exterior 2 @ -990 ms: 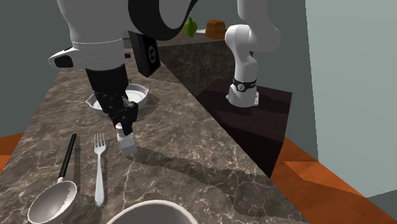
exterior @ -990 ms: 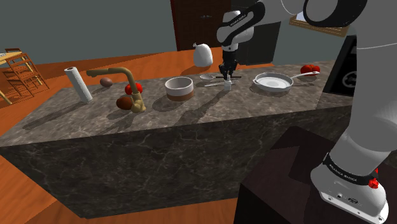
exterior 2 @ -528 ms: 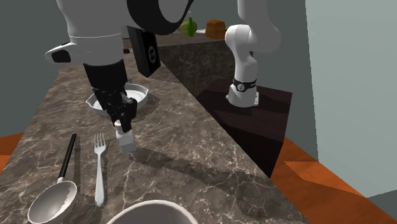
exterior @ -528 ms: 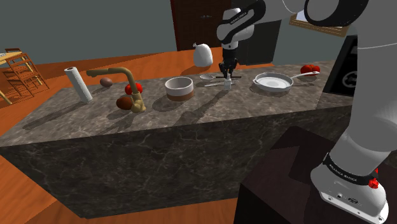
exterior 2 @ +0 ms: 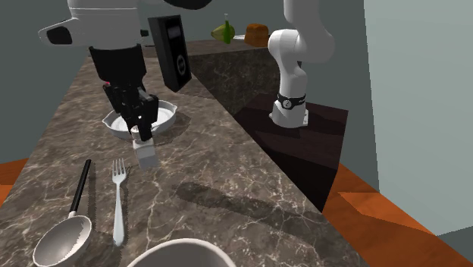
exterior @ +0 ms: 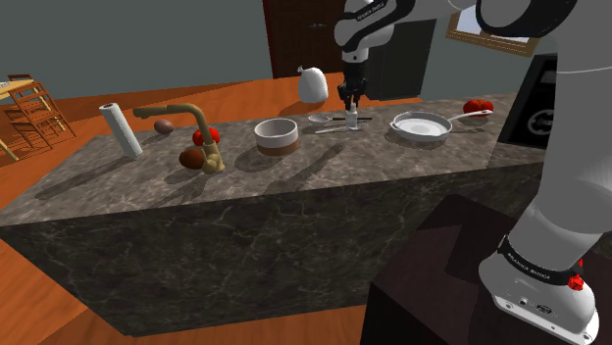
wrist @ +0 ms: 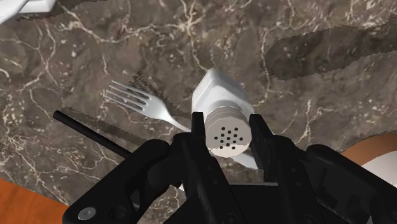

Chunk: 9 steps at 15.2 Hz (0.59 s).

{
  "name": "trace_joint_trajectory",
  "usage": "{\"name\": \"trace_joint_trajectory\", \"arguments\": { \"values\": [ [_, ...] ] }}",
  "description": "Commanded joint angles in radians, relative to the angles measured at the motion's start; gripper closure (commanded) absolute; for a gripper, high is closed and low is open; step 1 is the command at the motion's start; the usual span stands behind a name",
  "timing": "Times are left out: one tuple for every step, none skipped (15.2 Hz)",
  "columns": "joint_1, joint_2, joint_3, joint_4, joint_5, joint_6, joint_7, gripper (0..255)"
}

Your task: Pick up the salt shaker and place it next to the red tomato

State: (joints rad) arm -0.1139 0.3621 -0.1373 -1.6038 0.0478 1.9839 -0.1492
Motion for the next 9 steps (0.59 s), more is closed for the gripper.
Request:
{"name": "trace_joint_trajectory", "arguments": {
  "values": [
    [0.000, -0.006, 0.000, 0.017, -0.001, -0.023, 0.001, 255],
    [0.000, -0.009, -0.001, 0.027, -0.002, -0.036, 0.001, 255],
    [0.000, -0.011, -0.001, 0.036, -0.002, -0.048, 0.002, 255],
    [0.000, -0.014, -0.001, 0.047, -0.003, -0.061, 0.002, 255],
    [0.000, -0.016, -0.001, 0.057, -0.003, -0.073, 0.002, 255],
    [0.000, -0.018, -0.001, 0.068, -0.003, -0.086, 0.002, 255],
    [0.000, -0.019, -0.002, 0.079, -0.004, -0.098, 0.003, 255],
    [-0.001, -0.021, -0.002, 0.090, -0.004, -0.111, 0.003, 255],
    [-0.001, -0.022, -0.002, 0.102, -0.004, -0.124, 0.003, 255]
  ]
}}
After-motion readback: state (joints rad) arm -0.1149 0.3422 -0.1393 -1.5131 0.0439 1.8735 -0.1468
